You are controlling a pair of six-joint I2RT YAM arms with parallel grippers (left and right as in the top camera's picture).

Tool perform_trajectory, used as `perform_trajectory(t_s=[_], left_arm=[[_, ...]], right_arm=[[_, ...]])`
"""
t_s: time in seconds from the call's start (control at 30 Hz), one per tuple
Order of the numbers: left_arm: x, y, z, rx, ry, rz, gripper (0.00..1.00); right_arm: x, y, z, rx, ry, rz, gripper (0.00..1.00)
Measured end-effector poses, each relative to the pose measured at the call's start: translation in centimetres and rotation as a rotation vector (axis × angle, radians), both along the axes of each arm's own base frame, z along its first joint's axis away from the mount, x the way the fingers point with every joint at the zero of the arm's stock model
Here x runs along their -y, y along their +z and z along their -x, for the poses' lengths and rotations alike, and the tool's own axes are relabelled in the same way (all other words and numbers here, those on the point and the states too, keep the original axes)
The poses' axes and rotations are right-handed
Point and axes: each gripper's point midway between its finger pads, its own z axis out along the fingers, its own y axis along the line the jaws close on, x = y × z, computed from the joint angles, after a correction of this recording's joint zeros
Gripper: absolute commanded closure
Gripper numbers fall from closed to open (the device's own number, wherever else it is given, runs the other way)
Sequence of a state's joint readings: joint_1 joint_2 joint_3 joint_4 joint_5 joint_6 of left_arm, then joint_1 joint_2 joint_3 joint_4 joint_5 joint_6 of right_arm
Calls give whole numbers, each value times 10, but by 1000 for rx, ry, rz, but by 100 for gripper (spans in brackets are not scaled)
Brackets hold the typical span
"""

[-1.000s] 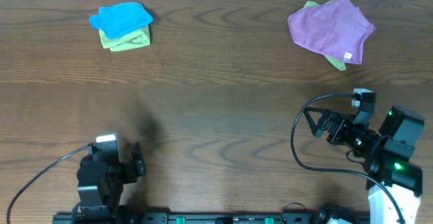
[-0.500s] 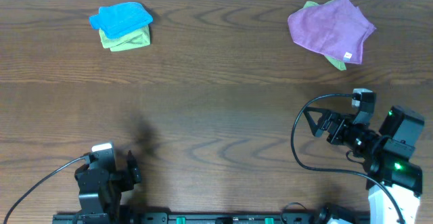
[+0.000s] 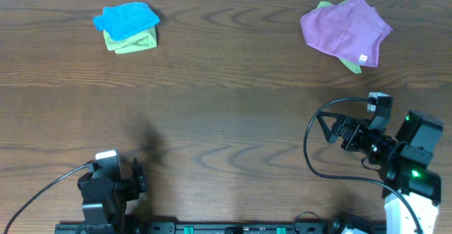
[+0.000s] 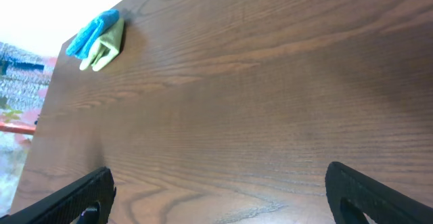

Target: Fold the cloth

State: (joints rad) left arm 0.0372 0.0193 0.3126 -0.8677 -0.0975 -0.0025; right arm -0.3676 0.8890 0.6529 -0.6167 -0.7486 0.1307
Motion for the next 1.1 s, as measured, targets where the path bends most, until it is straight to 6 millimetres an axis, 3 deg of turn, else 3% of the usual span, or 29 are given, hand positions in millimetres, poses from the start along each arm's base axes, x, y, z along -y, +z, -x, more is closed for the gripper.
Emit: perform_trajectory(t_s=[0.57,0.83,1.1], left_arm=[[0,0,0,0,0,0,5],[0,0,0,-1,0,0,5],[0,0,0,-1,0,0,5]], right_arm=[[0,1,4,-1,-10,12,1],[-7,13,14,91,-27,254,1],[7,-27,35,101,-89,440,1]])
